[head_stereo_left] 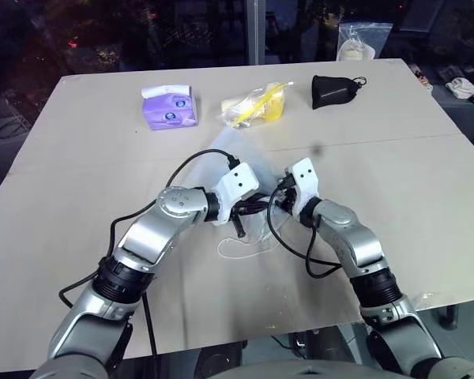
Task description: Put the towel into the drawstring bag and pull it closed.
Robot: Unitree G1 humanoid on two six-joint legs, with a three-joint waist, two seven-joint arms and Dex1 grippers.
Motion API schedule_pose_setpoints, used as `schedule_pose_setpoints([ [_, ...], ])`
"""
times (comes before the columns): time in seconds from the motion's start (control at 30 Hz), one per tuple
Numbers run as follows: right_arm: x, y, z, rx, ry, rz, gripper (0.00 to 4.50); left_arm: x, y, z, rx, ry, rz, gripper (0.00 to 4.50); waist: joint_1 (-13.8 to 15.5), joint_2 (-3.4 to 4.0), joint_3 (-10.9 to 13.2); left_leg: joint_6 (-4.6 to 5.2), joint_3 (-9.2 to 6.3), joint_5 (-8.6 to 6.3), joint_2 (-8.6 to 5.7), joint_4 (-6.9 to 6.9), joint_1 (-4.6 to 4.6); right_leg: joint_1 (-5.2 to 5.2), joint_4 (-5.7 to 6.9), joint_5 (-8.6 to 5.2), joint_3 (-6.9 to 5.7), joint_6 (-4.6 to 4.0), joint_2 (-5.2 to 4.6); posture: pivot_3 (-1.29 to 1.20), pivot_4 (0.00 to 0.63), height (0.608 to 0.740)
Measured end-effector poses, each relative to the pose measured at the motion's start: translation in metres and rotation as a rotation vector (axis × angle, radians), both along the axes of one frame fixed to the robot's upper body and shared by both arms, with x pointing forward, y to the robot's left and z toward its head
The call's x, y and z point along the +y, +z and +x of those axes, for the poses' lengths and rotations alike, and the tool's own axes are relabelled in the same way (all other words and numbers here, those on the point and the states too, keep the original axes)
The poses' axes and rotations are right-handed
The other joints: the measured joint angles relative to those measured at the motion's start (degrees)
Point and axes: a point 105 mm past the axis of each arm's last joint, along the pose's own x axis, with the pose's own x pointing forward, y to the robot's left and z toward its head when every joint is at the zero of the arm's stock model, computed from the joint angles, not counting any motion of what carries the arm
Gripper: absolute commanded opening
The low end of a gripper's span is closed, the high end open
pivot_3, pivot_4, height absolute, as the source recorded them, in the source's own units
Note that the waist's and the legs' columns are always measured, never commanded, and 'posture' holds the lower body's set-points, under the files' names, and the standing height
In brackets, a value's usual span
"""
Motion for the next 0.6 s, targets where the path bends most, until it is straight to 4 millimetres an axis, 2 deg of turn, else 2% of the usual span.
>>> schedule_pose_setpoints([
  [0.23, -0.008, 0.006, -0.001, -0.024, -0.007, 0.008, 1.78, -0.003, 0.007, 0.005, 0.025, 0.044, -0.122, 0.05, 0.02, 0.0, 0.0, 0.0, -0.04, 0.0, 0.01, 0.01, -0.01, 0.0, 0.02, 0.0, -0.03, 0.0, 0.0, 0.0, 0.15, 0.74],
  [0.33, -0.016, 0.008, -0.001, -0.041, -0.002, 0.008, 2.66, -0.007, 0.009, 0.004, 0.053, 0.043, -0.162, 0.0, 0.12, 0.0, 0.0, 0.0, -0.02, 0.0, -0.01, 0.04, -0.02, 0.01, 0.01, 0.0, -0.03, 0.01, -0.01, 0.0, 0.15, 0.74],
  [0.4, -0.021, 0.009, 0.0, -0.045, -0.015, 0.006, 3.48, -0.008, 0.009, 0.003, 0.061, 0.037, -0.169, 0.0, 0.09, 0.0, 0.0, 0.01, 0.0, 0.0, 0.0, 0.06, -0.02, 0.01, 0.01, 0.01, 0.0, 0.01, -0.01, 0.0, 0.15, 0.74],
  [0.6, -0.021, 0.01, 0.001, -0.039, -0.025, 0.029, 3.48, -0.007, 0.009, 0.001, 0.044, 0.046, -0.179, 0.0, -0.11, 0.0, 0.0, 0.0, -0.05, 0.0, 0.03, 0.04, 0.03, 0.01, 0.06, 0.01, -0.02, 0.01, 0.03, 0.0, 0.15, 0.74],
])
